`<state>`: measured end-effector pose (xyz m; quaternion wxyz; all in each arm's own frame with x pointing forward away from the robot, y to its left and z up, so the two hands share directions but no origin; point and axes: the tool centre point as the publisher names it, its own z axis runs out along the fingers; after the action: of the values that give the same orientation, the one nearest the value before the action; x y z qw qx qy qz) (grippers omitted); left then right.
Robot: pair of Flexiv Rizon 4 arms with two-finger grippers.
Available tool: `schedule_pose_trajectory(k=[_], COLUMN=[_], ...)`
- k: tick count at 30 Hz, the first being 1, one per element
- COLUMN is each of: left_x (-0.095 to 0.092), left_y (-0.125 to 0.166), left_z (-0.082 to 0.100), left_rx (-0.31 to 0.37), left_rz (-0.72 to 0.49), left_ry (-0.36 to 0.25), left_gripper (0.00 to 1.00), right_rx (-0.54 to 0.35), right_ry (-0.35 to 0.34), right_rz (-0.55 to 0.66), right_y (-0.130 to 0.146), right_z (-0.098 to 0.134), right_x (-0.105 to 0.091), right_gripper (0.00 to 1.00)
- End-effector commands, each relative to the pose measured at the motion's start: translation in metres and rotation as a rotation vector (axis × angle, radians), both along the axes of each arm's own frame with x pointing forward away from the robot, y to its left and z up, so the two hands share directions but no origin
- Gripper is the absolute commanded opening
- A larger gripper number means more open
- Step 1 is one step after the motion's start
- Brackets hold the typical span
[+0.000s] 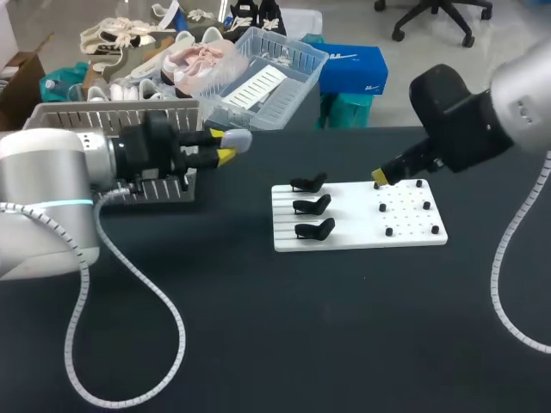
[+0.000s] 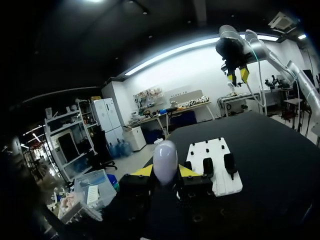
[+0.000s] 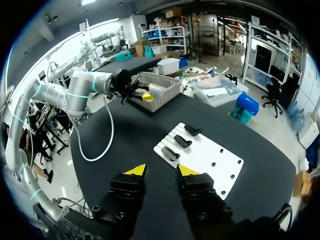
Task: Pick up each earbud case from the left stands, insert the matching earbuds, close the lid, and place the case in the box.
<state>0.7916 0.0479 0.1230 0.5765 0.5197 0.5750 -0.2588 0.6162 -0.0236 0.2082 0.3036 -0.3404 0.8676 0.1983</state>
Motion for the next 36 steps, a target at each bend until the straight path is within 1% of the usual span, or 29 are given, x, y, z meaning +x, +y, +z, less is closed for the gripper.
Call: schedule_pose_trajectory(k=[1,2,4,6,7,8,10,12,15,16,21,25,28,33,36], left_x=[-0.003,-0.001,0.001,0.004,0.006,0.007,0.01,0.013,0.016,0.018,0.028,0.04,0.051,0.063,0.073], left_y=[0.016,0.02,0.031,0.041,0.049,0.053,0.064,0.074,0.084,0.089,0.11,0.124,0.135,0.14,0.141], left_z=[0.0,0.0,-0.002,-0.004,-0.006,-0.007,-0.009,-0.009,-0.009,-0.009,-0.015,-0.021,-0.03,-0.039,-0.049], left_rx=[-0.01,-0.005,-0.004,0.0,-0.003,-0.003,-0.005,-0.012,-0.006,0.005,0.009,0.02,0.028,0.027,0.036], left_rz=[0.029,0.04,0.064,0.087,0.106,0.12,0.144,0.165,0.186,0.196,0.237,0.254,0.269,0.281,0.278], left_ry=[-0.011,-0.012,-0.012,-0.011,-0.007,-0.007,-0.004,-0.003,-0.006,-0.006,0.015,0.03,0.049,0.061,0.075], left_gripper=[0.0,0.0,0.0,0.0,0.0,0.0,0.0,0.0,0.0,0.0,0.0,0.0,0.0,0.0,0.0], right_rx=[0.018,0.018,0.007,0.005,0.005,0.005,0.005,0.005,0.005,0.005,0.005,0.005,0.005,0.005,0.005], right_ry=[-0.013,-0.012,-0.009,0.002,0.002,0.002,0.002,0.002,0.002,0.002,0.002,0.002,0.002,0.002,0.002], right_rz=[-0.029,-0.033,-0.043,-0.064,-0.064,-0.064,-0.064,-0.064,-0.064,-0.064,-0.064,-0.064,-0.064,-0.064,-0.064], right_y=[0.001,0.001,0.002,0.002,0.002,0.002,0.002,0.002,0.002,0.002,0.002,0.002,0.002,0.002,0.002], right_z=[-0.003,-0.003,-0.003,-0.003,-0.003,-0.003,-0.003,-0.003,-0.003,-0.003,-0.003,-0.003,-0.003,-0.003,-0.003], right_x=[0.002,0.003,0.004,0.006,0.006,0.006,0.006,0.006,0.006,0.006,0.006,0.006,0.006,0.006,0.006], right_gripper=[0.35,0.35,0.36,0.42,0.64,0.9,1.0,1.0,1.0,1.0,1.0,1.0,1.0,1.0,1.0])
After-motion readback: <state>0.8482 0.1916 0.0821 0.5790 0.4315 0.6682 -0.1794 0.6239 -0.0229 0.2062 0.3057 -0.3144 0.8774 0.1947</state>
